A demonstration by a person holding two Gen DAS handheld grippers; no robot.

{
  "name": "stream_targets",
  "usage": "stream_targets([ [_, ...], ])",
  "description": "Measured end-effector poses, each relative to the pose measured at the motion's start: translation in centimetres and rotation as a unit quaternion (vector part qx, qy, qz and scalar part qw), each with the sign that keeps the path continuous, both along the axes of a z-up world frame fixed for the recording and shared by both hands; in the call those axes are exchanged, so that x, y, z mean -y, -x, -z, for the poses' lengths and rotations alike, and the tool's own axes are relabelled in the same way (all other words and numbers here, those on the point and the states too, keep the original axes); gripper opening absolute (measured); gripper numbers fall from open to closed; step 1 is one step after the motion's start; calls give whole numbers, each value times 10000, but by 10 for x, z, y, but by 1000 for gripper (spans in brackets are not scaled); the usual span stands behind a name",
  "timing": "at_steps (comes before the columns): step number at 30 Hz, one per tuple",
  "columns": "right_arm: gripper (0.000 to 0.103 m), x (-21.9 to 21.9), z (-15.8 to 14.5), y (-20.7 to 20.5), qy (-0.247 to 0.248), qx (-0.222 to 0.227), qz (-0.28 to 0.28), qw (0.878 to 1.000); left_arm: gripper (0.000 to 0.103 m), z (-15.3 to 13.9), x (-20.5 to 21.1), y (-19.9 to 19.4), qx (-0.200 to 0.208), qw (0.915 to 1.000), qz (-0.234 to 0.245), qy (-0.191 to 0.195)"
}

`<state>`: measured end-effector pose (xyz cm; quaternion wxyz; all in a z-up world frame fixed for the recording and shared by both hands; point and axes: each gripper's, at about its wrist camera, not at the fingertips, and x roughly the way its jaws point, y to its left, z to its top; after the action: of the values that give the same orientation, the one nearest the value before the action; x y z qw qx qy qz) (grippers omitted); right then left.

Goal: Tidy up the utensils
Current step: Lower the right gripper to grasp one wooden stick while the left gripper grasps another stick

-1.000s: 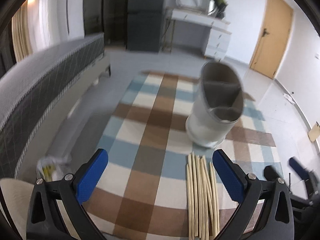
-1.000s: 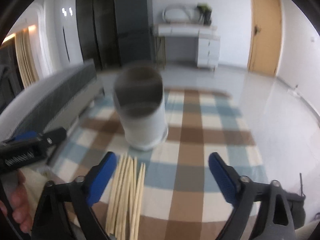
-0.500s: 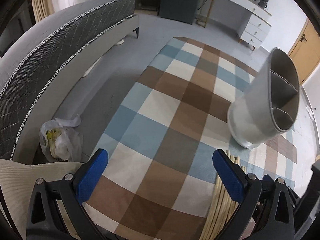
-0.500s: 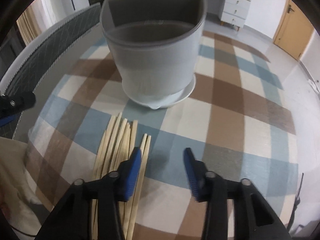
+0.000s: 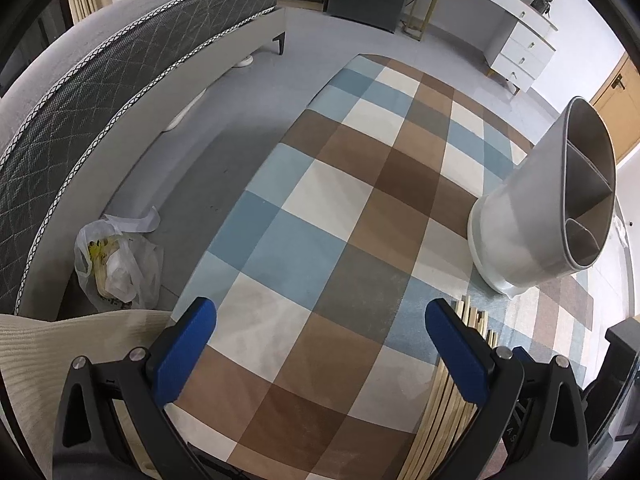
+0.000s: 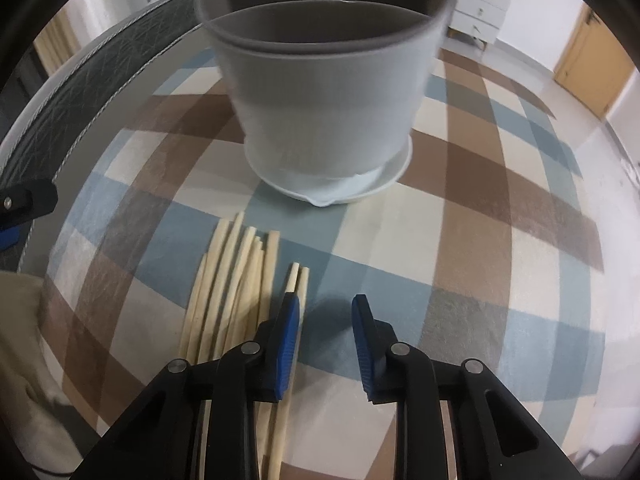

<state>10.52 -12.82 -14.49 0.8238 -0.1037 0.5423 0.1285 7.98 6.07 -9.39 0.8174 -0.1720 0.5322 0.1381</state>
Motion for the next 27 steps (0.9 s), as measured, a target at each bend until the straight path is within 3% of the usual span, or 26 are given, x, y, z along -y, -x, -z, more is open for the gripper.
stream_targets([
  [7,22,-4,1,1,-37,43,-55,10000,102,7,1,0,-87,9997,100,-203],
  [9,5,-2,1,0,-72,128,-15,9999,102,10,4,-1,-136,9993,232,-254],
  [15,4,27,-7,-12,-747,192,414,9962,102,29,22,-3,-397,9943,986,-78],
  [18,4,51,-22,-15,-1266,375,776,9882,101,42,38,-2,-615,9887,1366,-77],
  [23,4,89,-34,-19,-2235,375,1392,9640,101,45,71,4,-604,9759,2029,-527],
  [27,4,103,-35,-18,-2577,304,1659,9514,101,47,75,5,-654,9756,2053,-416],
])
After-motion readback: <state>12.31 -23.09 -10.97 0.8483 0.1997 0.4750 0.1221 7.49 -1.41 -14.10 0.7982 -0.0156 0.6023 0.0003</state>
